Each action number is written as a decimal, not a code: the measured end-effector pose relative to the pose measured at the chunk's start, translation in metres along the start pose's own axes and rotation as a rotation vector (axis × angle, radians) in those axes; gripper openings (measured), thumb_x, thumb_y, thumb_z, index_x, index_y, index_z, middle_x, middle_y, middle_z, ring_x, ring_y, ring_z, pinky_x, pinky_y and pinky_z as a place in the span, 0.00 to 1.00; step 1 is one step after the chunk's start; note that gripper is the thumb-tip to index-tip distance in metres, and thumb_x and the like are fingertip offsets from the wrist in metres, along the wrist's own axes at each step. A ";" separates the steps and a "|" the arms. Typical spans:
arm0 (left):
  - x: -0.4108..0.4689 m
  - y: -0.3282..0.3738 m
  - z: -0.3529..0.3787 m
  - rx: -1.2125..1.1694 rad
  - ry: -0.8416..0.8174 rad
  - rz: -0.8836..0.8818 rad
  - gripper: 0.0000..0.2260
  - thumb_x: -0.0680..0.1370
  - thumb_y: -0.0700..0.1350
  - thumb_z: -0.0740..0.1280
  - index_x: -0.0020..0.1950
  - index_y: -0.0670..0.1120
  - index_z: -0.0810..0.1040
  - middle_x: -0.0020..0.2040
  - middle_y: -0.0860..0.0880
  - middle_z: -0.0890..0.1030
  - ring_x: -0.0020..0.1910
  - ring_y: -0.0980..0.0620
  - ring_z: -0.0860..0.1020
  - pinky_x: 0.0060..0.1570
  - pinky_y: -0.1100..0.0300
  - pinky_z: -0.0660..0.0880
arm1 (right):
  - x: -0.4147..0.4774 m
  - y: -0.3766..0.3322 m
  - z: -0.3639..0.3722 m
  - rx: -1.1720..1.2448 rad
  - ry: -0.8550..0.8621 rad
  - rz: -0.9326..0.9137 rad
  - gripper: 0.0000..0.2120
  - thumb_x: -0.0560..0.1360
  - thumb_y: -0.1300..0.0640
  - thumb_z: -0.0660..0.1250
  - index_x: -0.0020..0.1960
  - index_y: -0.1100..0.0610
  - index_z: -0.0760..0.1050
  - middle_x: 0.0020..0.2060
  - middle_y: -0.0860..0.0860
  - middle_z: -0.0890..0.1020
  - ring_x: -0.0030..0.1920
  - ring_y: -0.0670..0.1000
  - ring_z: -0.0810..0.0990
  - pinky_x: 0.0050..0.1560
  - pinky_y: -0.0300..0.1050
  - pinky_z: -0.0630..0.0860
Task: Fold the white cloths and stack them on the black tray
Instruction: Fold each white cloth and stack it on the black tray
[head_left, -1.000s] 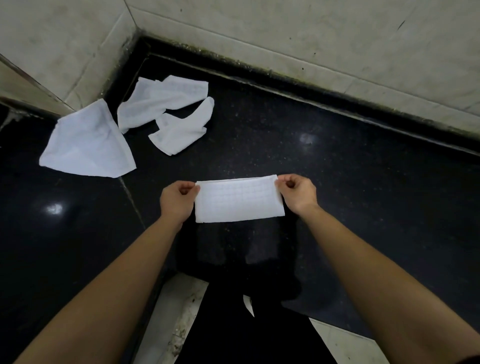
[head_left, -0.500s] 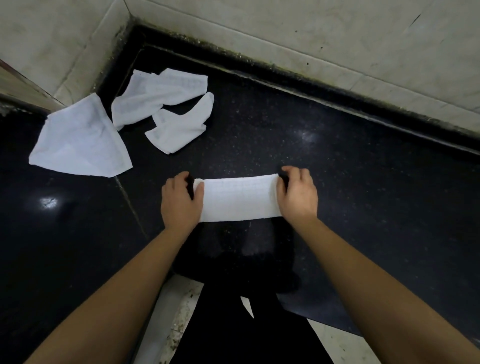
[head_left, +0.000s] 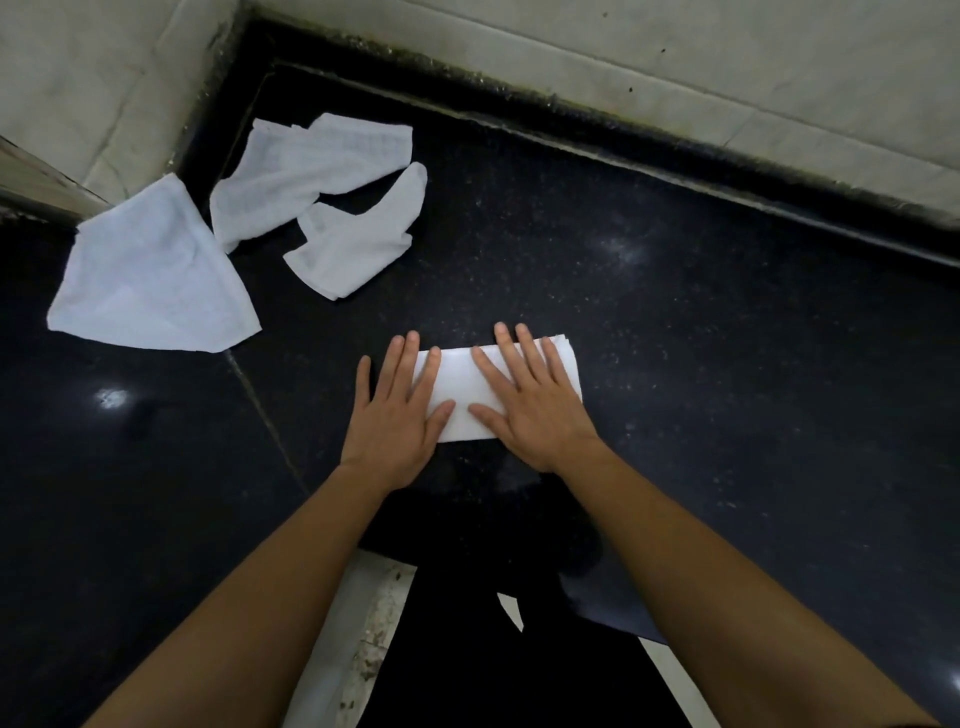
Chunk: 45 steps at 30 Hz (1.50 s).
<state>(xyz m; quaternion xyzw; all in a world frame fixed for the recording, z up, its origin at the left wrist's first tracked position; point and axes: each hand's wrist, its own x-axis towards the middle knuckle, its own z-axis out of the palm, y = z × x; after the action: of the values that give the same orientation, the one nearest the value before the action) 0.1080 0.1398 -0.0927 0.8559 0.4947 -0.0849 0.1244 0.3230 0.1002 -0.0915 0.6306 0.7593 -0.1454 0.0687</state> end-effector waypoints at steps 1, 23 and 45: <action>0.001 0.000 0.001 0.001 0.001 -0.003 0.30 0.83 0.61 0.42 0.82 0.48 0.46 0.82 0.43 0.46 0.81 0.46 0.44 0.77 0.38 0.49 | -0.002 0.007 -0.001 -0.013 -0.004 0.006 0.34 0.82 0.35 0.44 0.82 0.53 0.49 0.81 0.58 0.48 0.81 0.59 0.46 0.79 0.60 0.48; -0.003 0.010 -0.008 0.086 0.040 0.011 0.33 0.82 0.63 0.42 0.81 0.44 0.49 0.82 0.41 0.47 0.81 0.44 0.47 0.75 0.35 0.46 | -0.047 0.020 -0.025 0.213 0.179 0.465 0.33 0.84 0.40 0.49 0.80 0.61 0.55 0.76 0.60 0.63 0.76 0.60 0.62 0.73 0.59 0.62; -0.001 0.044 -0.032 -0.471 0.344 -0.189 0.27 0.83 0.54 0.60 0.78 0.43 0.60 0.80 0.41 0.56 0.79 0.43 0.54 0.75 0.45 0.52 | -0.029 0.028 -0.073 1.458 0.051 0.954 0.15 0.74 0.58 0.73 0.61 0.52 0.79 0.54 0.49 0.84 0.53 0.49 0.82 0.41 0.38 0.74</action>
<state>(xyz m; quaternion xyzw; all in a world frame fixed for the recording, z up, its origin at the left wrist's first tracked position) 0.1460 0.1276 -0.0561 0.7555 0.5919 0.1673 0.2256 0.3614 0.1001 -0.0175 0.7711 0.1330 -0.5367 -0.3157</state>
